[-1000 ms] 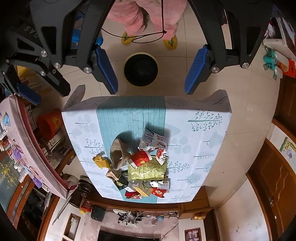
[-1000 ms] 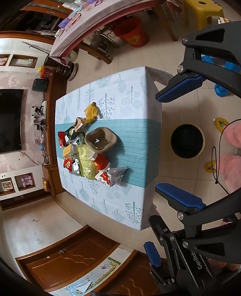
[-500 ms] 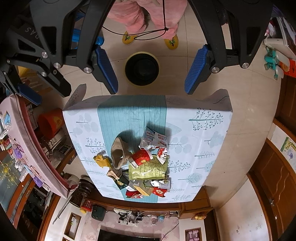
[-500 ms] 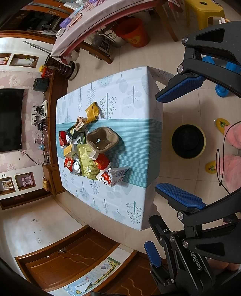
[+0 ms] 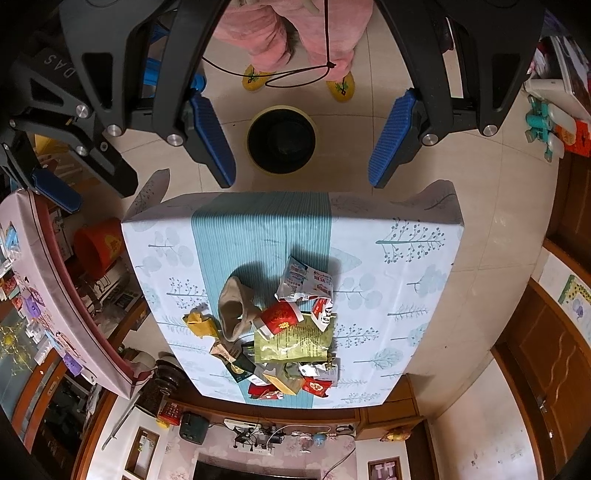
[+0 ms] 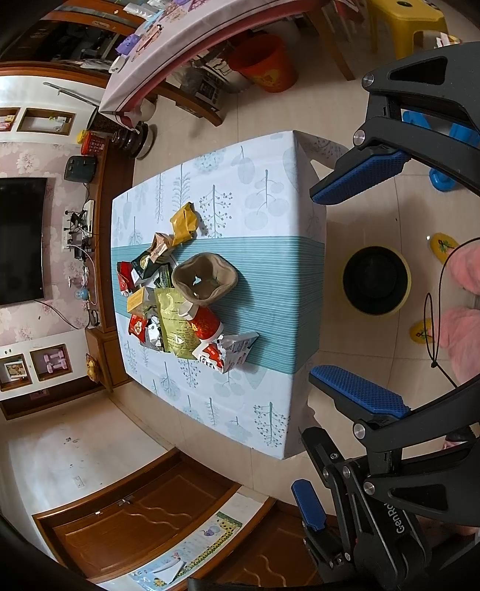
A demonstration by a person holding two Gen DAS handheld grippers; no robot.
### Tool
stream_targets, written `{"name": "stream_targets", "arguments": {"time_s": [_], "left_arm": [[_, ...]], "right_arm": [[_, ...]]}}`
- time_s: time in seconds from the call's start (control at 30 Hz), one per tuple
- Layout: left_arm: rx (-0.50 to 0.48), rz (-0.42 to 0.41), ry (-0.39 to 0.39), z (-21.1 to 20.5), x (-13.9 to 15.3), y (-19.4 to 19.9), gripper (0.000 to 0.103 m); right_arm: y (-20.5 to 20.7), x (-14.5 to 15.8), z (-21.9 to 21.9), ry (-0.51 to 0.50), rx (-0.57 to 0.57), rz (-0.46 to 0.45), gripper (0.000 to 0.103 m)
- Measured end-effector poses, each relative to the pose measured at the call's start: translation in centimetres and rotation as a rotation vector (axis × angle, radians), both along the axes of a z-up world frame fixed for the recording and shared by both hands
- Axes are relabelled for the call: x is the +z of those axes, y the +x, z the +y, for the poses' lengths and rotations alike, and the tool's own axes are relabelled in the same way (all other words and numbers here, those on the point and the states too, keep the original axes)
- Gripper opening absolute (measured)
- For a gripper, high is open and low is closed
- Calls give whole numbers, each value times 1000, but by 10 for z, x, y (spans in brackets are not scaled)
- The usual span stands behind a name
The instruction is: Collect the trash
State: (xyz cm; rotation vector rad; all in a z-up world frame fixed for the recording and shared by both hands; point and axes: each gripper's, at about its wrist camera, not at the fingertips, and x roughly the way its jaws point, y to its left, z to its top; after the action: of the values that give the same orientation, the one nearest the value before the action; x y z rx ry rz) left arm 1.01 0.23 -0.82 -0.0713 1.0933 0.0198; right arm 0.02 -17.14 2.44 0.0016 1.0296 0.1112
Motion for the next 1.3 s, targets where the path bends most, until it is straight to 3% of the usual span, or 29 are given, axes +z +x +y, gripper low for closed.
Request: {"name": "stream_targets", "arguments": {"time_s": [1.3], "left_arm": [[22,19,3,-2,-5,4,72]], "right_arm": [[6,-10,-6,54,19,16,90]]}}
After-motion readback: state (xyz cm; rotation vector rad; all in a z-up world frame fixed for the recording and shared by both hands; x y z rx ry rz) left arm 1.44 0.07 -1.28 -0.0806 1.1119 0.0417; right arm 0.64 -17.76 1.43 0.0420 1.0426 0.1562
